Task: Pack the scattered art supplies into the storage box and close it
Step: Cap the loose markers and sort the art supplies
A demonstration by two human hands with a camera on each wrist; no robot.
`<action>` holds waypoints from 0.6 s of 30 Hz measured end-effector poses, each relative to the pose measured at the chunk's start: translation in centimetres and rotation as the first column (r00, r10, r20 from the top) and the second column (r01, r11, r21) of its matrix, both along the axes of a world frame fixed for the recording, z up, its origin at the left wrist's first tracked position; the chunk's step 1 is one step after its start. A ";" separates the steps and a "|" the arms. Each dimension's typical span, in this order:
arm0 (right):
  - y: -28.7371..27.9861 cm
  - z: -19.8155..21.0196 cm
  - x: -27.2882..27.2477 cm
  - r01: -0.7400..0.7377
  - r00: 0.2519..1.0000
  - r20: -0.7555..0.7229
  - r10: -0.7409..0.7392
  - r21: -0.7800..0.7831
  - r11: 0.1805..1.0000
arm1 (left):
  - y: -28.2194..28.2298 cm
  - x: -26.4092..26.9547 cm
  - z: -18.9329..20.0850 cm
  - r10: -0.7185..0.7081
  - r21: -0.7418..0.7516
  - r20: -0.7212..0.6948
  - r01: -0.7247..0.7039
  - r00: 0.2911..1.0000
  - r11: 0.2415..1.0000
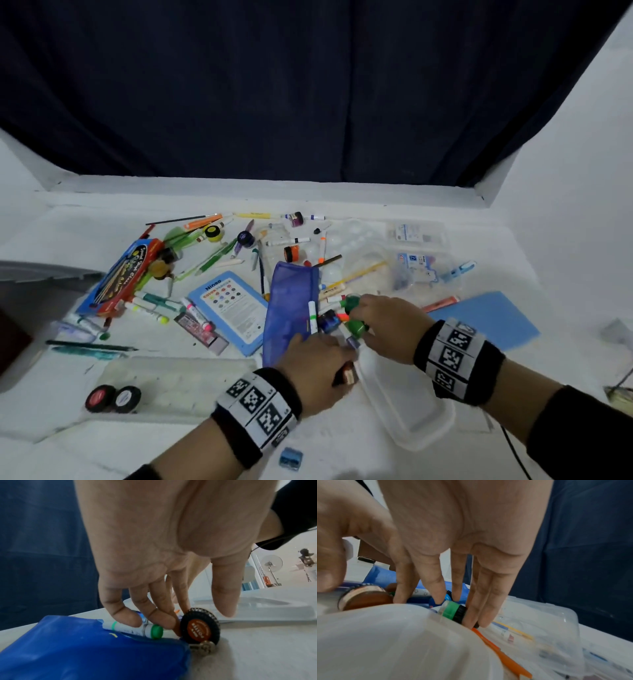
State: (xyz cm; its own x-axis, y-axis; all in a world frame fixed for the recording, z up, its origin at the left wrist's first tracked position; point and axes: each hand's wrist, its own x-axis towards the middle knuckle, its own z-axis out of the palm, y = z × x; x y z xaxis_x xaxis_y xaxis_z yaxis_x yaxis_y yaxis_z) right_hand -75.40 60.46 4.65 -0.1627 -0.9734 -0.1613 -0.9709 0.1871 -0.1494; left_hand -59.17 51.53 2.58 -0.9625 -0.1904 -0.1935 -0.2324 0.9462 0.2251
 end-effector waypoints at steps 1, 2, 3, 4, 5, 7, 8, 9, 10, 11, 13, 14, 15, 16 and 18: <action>-0.2 -0.4 -0.1 0.000 0.999 -0.038 0.000 -0.001 1.000 | 0.1 -0.1 0.0 0.004 -0.016 -0.005 -0.004 1.000 1.000; -0.3 -0.8 -0.2 0.002 0.998 -0.065 -0.002 -0.005 1.000 | 0.1 -0.1 0.1 0.012 -0.020 -0.007 -0.012 1.000 1.000; -0.5 -1.2 -0.3 0.000 0.996 -0.087 -0.001 -0.010 1.000 | 0.1 -0.1 0.3 0.019 -0.018 -0.015 -0.020 1.000 1.000; -0.6 -1.7 -0.3 -0.001 0.995 -0.101 0.000 -0.012 1.000 | 0.0 0.0 0.4 0.029 -0.005 -0.027 -0.029 0.999 1.000; -0.6 -2.0 -0.4 -0.014 0.994 -0.111 0.013 -0.004 1.000 | -0.1 0.1 0.5 0.038 0.024 -0.059 -0.036 0.998 0.999; -0.7 -2.8 -0.7 -0.040 0.991 -0.129 0.039 -0.004 0.999 | -0.5 0.8 1.0 0.087 0.152 -0.166 -0.062 0.982 0.986; -0.7 -3.3 -0.9 -0.047 0.990 -0.136 0.043 -0.031 0.998 | -0.7 1.2 1.4 0.135 0.248 -0.208 -0.081 0.969 0.965; -0.8 -3.5 -1.0 -0.055 0.990 -0.134 0.047 -0.054 0.997 | -0.9 1.8 1.7 0.188 0.338 -0.238 -0.100 0.953 0.936; -0.9 -3.4 -1.0 -0.065 0.991 -0.123 0.055 -0.079 0.995 | -1.1 2.4 2.2 0.246 0.412 -0.261 -0.122 0.933 0.903; -1.1 -3.2 -1.0 -0.076 0.991 -0.117 0.064 -0.103 0.992 | -1.4 3.1 2.5 0.302 0.471 -0.286 -0.141 0.910 0.871; -1.2 -2.8 -1.1 -0.098 0.987 -0.137 0.086 -0.089 0.991 | -1.6 4.5 3.1 0.388 0.539 -0.334 -0.164 0.859 0.826; -1.1 -2.6 -1.1 -0.107 0.987 -0.129 0.094 -0.097 0.990 | -1.8 5.2 3.2 0.422 0.559 -0.348 -0.176 0.837 0.810; -1.1 -2.3 -1.1 -0.111 0.989 -0.109 0.097 -0.125 0.986 | -1.9 5.8 3.3 0.458 0.586 -0.354 -0.189 0.816 0.788; -1.1 -1.9 -1.0 -0.115 0.991 -0.082 0.102 -0.175 0.978 | -2.0 6.4 3.3 0.501 0.621 -0.351 -0.204 0.791 0.757; -1.0 -1.2 -0.8 -0.098 0.994 0.013 0.106 -0.293 0.951 | -2.2 7.7 3.2 0.589 0.693 -0.359 -0.216 0.724 0.688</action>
State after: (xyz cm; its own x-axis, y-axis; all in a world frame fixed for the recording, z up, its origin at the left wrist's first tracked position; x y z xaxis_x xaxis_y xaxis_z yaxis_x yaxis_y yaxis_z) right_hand -76.20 59.43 3.50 -0.0594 -0.9898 0.1292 -0.9771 0.0312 -0.2105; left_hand -51.49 49.35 5.80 -0.7826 -0.6156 0.0928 -0.2247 0.4183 0.8801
